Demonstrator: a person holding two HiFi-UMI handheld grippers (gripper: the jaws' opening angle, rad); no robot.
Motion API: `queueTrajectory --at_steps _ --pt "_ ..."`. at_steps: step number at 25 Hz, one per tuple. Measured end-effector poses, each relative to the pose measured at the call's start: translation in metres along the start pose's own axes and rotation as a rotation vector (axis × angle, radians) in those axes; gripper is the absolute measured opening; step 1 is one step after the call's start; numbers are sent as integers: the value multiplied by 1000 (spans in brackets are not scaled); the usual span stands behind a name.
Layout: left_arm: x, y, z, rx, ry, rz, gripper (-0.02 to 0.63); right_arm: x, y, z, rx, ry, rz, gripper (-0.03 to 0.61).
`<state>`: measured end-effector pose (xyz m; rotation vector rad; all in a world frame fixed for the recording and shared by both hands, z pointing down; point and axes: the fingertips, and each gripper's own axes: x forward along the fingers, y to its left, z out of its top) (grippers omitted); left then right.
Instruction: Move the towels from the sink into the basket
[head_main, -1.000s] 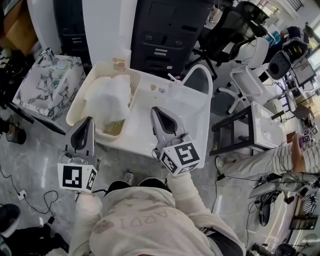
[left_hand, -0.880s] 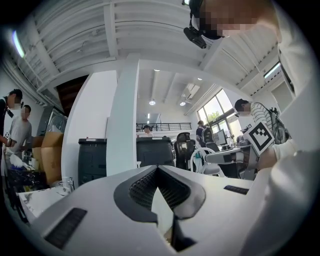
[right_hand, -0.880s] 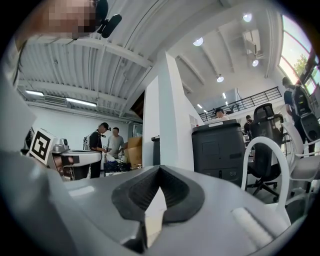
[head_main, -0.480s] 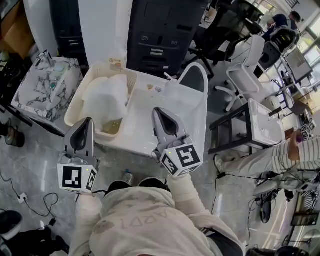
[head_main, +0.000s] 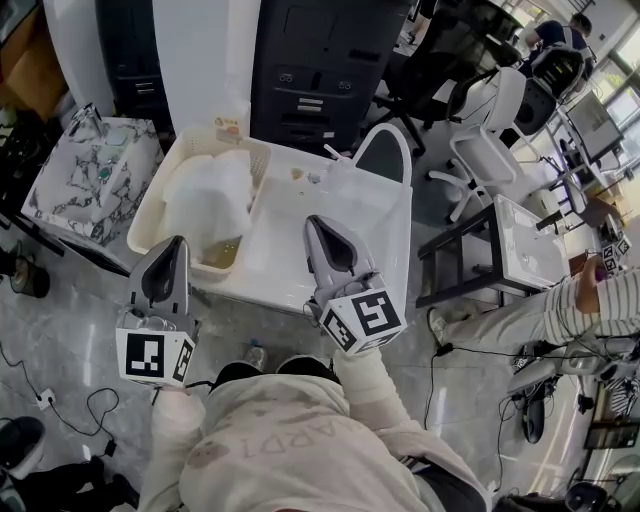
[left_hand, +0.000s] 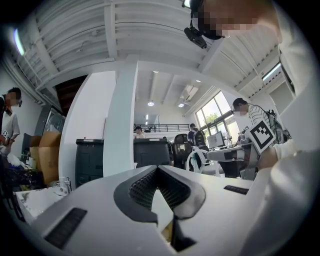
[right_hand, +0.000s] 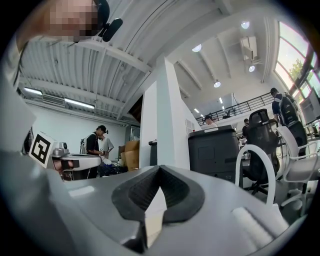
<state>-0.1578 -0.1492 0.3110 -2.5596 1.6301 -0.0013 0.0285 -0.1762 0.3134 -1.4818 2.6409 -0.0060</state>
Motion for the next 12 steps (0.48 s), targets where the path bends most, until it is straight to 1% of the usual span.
queueTrajectory --at_steps 12 --pt "0 -7 3 2 3 -1 5 -5 -2 5 -6 -7 6 9"
